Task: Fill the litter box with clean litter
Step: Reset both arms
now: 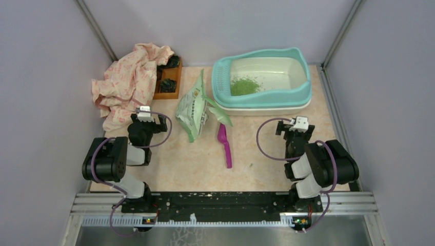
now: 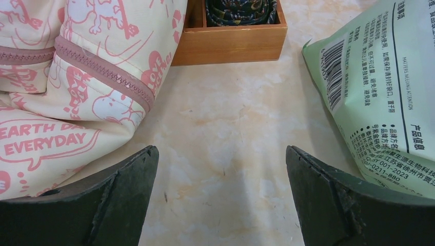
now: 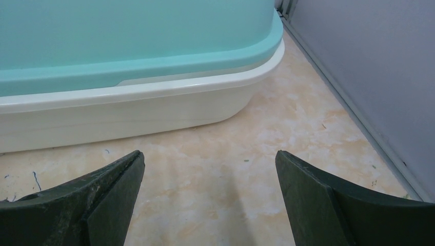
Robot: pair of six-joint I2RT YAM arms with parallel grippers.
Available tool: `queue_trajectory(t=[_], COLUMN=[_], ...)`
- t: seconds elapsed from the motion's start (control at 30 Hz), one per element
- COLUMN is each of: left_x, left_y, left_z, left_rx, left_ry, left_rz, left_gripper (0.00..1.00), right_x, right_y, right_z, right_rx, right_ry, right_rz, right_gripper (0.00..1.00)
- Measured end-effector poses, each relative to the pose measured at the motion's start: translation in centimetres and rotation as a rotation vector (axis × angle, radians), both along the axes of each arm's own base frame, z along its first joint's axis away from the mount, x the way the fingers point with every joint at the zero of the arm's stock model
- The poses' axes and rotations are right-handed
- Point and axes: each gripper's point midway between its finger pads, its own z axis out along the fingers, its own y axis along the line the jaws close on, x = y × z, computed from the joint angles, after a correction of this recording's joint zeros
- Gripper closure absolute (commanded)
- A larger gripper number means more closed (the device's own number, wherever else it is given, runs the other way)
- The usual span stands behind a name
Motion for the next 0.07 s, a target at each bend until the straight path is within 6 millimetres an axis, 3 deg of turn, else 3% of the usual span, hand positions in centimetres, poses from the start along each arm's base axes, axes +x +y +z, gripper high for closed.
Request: queue_trajectory(t=[0.07], left_x=[0.0], left_y=[0.0], left_z=[0.0], left_rx=[0.0], left_ry=[0.0], left_rz=[0.0], left_gripper=[0.01], right_x=[0.07], right_y=[0.06], right_z=[-0.26], right_rx=[-0.002], right_ry=[0.013], right_rz=[0.003], right_gripper=[0.02])
